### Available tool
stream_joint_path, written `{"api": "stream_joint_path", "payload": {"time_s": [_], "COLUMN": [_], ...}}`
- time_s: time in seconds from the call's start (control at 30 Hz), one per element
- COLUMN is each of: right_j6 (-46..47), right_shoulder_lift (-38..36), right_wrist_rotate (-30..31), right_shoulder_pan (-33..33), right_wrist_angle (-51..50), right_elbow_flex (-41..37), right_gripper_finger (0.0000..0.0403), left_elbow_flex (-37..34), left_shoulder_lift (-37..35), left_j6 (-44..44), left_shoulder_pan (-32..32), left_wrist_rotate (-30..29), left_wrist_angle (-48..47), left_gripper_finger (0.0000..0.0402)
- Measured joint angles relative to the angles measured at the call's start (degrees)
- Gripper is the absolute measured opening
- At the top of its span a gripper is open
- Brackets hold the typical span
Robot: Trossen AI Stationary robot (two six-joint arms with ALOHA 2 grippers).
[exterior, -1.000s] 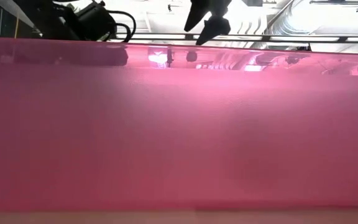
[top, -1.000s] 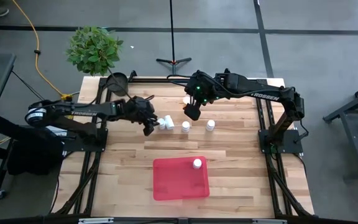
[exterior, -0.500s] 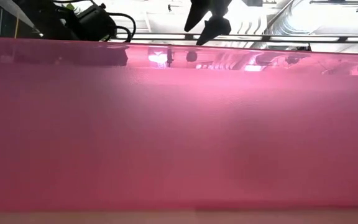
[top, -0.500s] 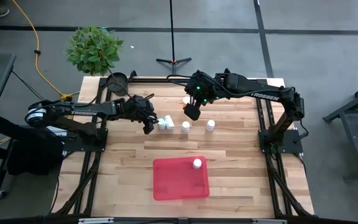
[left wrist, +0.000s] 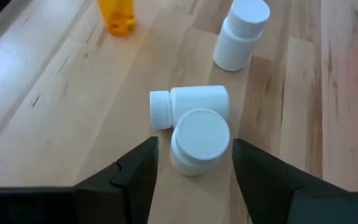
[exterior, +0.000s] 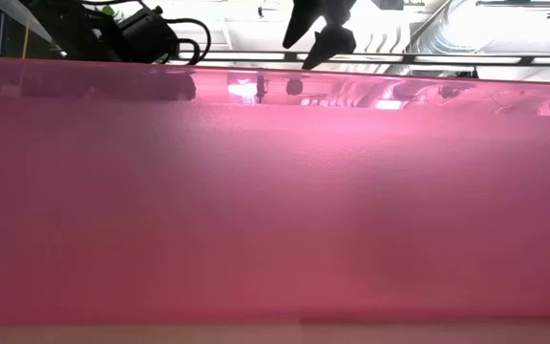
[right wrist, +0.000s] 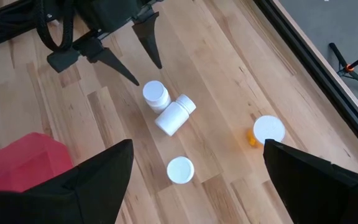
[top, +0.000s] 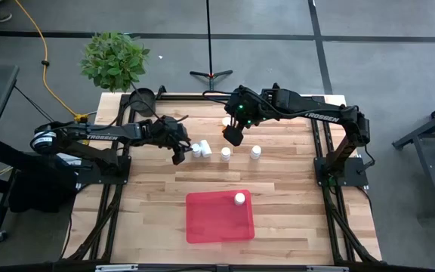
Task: Pick and place pill bottles into a basket
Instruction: Put the white medicine bottle into the red container
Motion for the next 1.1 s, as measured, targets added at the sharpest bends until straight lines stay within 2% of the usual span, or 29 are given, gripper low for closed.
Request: {"api": "stream_joint_path", "payload": {"time_s": [0.17,0.33,0.47,0.63,1.1], "right_j6": [0.0,0.0,0.0,0.0,-0.6], "right_shoulder_lift": [0.0,0.0,0.0,0.0,0.0], "right_wrist_rotate": [-0.3,-0.3,-0.3,-0.2,-0.3], "right_shoulder_pan": [0.0,0.0,0.0,0.0,0.0], "right_wrist_angle": [0.0,0.0,0.0,0.0,-1.7], "right_elbow_flex": [0.0,0.0,0.0,0.0,0.0], "right_gripper_finger": [0.0351,0.0349,0.035,0.0349,0.035], "left_elbow_flex": [0.0,0.0,0.0,0.0,0.0], "left_shoulder_lift": [0.0,0.0,0.0,0.3,6.8], "left_j6": [2.4,2.9,2.9,4.0,4.4], "left_shoulder_pan": [0.0,0.0,0.0,0.0,0.0], "left_wrist_rotate": [-2.2,-2.0,-0.6,0.5,3.4], "left_wrist_angle": [0.0,0.0,0.0,1.2,6.0], "left_gripper_finger": [0.0271,0.0322,0.0346,0.0349,0.0344]}}
